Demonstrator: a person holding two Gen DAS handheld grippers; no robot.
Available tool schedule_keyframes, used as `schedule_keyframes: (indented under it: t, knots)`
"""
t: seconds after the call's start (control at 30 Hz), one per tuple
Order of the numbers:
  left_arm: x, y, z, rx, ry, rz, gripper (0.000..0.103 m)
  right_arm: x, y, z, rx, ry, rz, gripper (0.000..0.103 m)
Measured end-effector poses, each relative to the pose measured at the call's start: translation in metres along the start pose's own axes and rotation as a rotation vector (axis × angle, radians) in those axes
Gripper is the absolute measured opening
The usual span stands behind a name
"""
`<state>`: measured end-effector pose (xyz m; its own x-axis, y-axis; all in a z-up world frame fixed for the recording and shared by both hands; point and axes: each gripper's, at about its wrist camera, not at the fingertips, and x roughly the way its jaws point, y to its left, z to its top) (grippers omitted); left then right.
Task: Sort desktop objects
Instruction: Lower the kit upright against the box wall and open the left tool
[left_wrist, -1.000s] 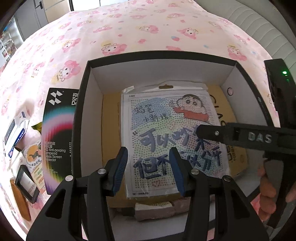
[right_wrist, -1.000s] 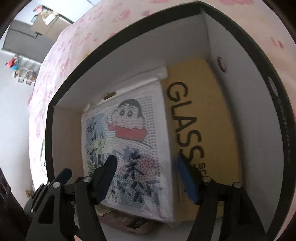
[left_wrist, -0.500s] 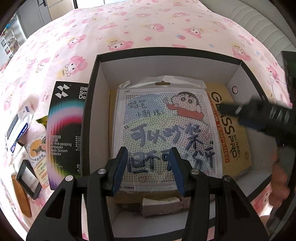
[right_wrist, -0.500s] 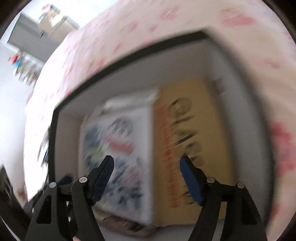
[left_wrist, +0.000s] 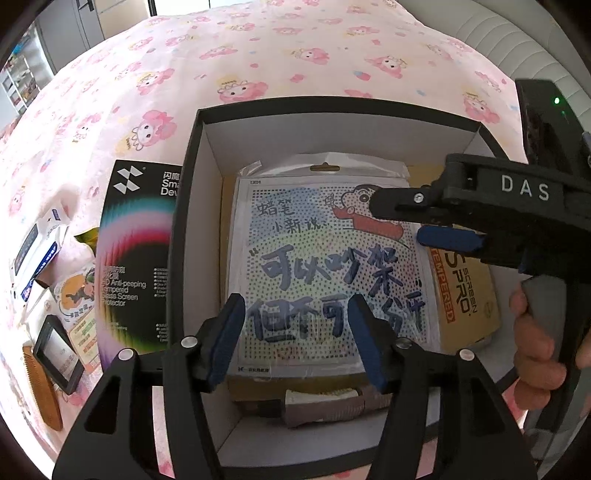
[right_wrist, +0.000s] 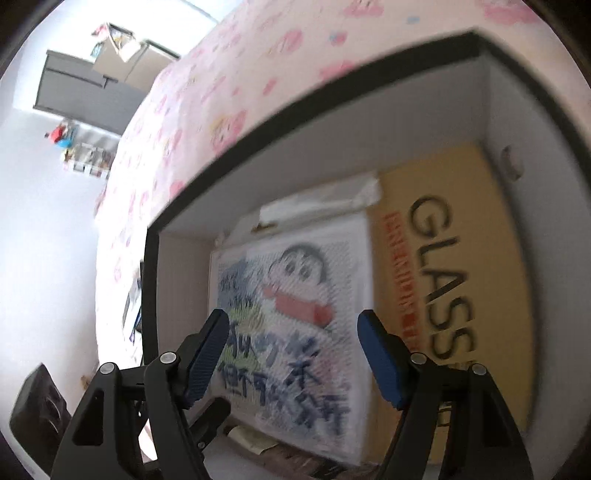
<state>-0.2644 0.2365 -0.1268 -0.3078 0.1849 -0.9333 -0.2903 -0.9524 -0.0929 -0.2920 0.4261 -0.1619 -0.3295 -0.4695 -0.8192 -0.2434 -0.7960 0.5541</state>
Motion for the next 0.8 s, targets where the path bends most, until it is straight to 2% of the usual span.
schedule_keyframes:
  t: [0.07,0.17,0.2,0.23,0.3,0.4,0.43,0.6,0.8]
  knots:
    - [0.002,-0.004,0.001,0.018,-0.008,0.002,0.056,-0.005,-0.001,0.000,-0.008,-0.003,-0.005,0.070]
    - [0.006,-0.010,0.003,0.043,-0.021,0.024,0.051,-0.013,-0.009,-0.003,-0.007,0.033,0.060,0.070]
    - [0.007,-0.012,0.003,0.054,-0.028,0.035,0.045,-0.006,-0.003,-0.003,-0.003,0.030,0.053,0.070]
    - [0.009,-0.011,0.005,0.047,-0.012,0.012,0.037,0.004,0.006,-0.004,0.002,0.025,0.041,0.070]
    - [0.012,-0.011,0.008,0.034,0.013,-0.024,0.034,-0.016,-0.003,-0.006,0.013,-0.039,-0.076,0.070]
    - [0.009,-0.016,0.009,0.064,-0.011,-0.011,0.034,-0.033,-0.018,-0.008,0.040,-0.105,-0.220,0.070]
    - [0.010,-0.017,0.009,0.065,-0.009,-0.016,0.034,-0.034,-0.023,-0.009,0.052,-0.096,-0.211,0.070]
    - [0.017,-0.012,0.009,0.040,0.018,-0.019,0.034,-0.017,-0.031,-0.011,0.093,0.020,-0.041,0.070]
    - [0.032,-0.005,0.009,0.011,0.083,-0.031,0.034,-0.013,-0.025,-0.015,0.031,0.050,-0.043,0.072]
